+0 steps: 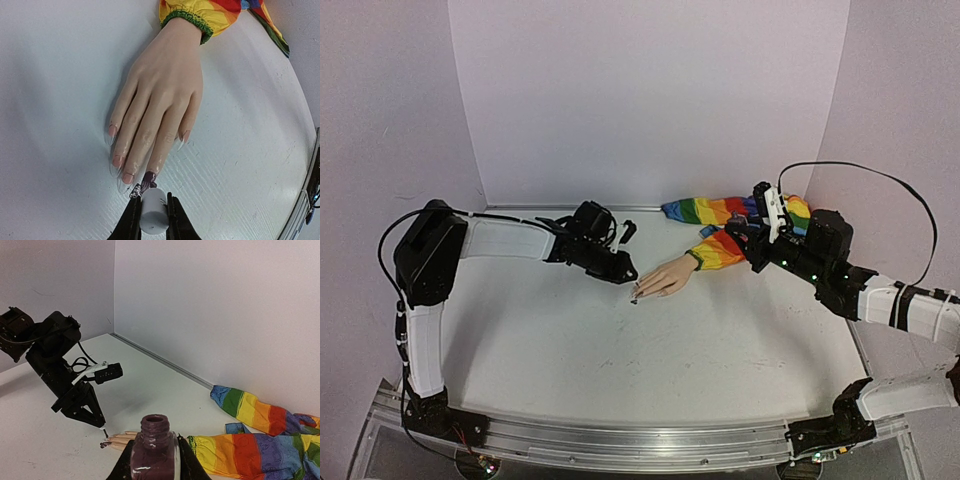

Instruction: Paint the nails

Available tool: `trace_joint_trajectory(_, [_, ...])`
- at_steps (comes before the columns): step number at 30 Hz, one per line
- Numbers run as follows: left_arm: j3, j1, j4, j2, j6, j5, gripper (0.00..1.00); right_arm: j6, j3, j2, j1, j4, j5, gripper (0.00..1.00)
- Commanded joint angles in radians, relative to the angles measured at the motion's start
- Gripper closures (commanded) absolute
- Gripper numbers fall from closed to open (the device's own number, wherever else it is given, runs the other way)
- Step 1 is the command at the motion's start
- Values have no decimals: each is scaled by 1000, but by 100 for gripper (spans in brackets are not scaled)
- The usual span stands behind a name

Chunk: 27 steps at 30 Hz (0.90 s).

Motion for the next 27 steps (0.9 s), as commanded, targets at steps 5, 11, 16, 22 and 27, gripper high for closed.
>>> trace_joint_trajectory(5, [62,3,21,30,-14,37,100,4,8,-20,-5,73,-13,100])
trace_joint_trajectory(11, [54,3,22,33,-10,26,100,4,9,-19,-6,73,-11,100])
trace_joint_trajectory(16, [54,4,21,48,-14,27,100,4,8,-20,-5,73,-12,100])
trace_joint_trajectory(22, [59,3,21,58,-11,24,100,4,7,-22,-6,73,-12,100])
trace_joint_trajectory(27, [39,3,21,55,-11,15,100,3,7,-22,-6,73,-9,100])
